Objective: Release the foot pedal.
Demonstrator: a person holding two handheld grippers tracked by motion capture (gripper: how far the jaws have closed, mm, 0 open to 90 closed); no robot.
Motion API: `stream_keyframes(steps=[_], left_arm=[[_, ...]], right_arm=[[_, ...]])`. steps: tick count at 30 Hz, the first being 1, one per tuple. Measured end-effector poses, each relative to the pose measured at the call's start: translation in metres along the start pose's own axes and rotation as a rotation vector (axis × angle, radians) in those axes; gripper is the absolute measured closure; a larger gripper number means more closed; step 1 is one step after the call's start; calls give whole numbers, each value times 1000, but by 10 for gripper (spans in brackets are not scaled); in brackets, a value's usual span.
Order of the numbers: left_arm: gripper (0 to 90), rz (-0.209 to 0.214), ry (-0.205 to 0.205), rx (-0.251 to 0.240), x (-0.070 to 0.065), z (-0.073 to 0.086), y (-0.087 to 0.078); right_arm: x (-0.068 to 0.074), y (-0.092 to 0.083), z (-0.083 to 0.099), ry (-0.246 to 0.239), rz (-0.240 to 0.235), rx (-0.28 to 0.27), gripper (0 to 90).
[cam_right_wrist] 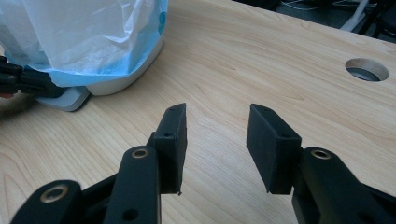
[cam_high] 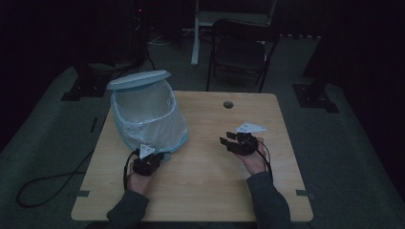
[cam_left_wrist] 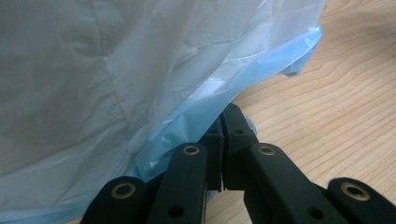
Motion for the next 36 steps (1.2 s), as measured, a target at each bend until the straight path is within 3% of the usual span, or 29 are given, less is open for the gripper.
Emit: stream_keyframes(steps=[13,19,22,28,36], left_arm=[[885,1,-5,-28,-1,-6,-6],[817,-9,0,-15,-2,-4,-11],[787,2,5,-9,-3,-3,-16],[765,37,7,-8,-13,2,-22],[733,80,42,23,-28,9,-21]], right_arm=[[-6,-1,1,-5,17,4,574],[-11,4,4,-2,26,14,568],[-16,11,10,3,37,38,565],[-25,26,33,-16,106,101,547],[-29,42,54,-5,131,158,529]])
Point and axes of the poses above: each handheld gripper's, and its own axes: y roughly forward along the jaws, z roughly out of its underside, x roughly to its left, the point moved 8 cm from there along y, roughly forward along the jaws, and after that the axes turned 7 degrees about z, right-handed, at the moved point
